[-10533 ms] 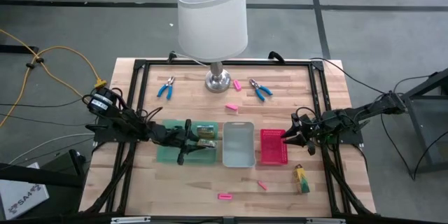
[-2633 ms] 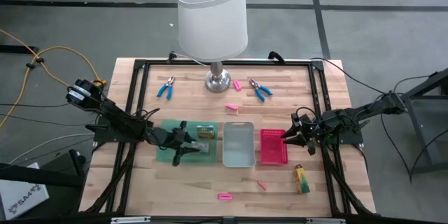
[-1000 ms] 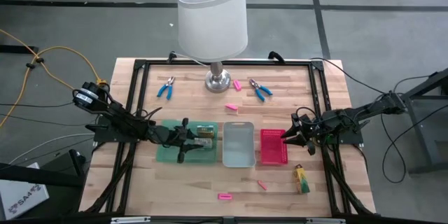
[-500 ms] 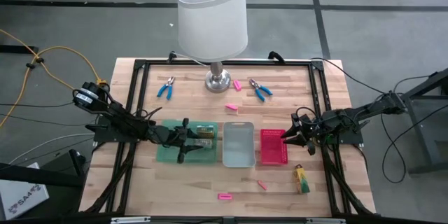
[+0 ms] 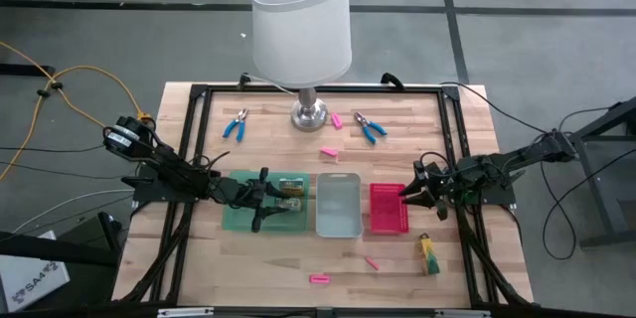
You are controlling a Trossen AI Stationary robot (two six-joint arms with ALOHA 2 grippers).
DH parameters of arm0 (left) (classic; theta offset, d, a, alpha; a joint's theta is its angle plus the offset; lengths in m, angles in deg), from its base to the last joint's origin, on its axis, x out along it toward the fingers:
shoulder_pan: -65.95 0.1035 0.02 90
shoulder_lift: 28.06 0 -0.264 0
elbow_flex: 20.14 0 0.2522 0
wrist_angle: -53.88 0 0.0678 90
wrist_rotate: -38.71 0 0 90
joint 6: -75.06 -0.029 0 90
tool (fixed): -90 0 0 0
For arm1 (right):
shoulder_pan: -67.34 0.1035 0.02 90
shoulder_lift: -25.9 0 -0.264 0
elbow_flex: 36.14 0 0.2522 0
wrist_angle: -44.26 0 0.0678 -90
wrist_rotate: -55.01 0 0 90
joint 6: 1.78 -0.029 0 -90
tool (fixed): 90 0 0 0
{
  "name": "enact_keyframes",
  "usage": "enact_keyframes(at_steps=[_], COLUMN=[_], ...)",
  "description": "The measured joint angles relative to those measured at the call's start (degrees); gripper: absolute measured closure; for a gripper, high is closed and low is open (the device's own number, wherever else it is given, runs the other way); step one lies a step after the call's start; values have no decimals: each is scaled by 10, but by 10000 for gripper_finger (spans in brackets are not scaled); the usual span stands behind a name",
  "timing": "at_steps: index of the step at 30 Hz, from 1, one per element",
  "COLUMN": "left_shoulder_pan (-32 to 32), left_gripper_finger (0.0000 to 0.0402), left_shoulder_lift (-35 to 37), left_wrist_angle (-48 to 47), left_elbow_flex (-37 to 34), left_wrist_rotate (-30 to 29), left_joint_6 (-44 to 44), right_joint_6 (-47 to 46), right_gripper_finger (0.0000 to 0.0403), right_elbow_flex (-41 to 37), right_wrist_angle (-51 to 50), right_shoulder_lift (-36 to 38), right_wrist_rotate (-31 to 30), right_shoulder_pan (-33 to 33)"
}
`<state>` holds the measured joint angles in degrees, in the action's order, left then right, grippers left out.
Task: Pick & Place School Supplies
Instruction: Put the yellow box of crayons into the green bin
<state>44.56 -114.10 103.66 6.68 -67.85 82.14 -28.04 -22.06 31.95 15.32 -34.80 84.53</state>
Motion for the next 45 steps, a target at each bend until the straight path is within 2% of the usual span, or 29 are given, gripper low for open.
enact_keyframes(at_steps=[31,45], left_shoulder_pan=[-9,-86], left_gripper_finger=[232,232], left_shoulder_lift=[4,65], left_wrist_angle=[82,89], left_elbow_flex=[-1,-1], left_wrist_rotate=[17,13], left_joint_6=[-25,-16], right_joint_6=[0,0], right_gripper_finger=[292,292], right_elbow_flex=[0,0], right_wrist_angle=[0,0], right_shoulder_lift=[0,0], right_wrist_rotate=[0,0], right_shoulder_pan=[0,0])
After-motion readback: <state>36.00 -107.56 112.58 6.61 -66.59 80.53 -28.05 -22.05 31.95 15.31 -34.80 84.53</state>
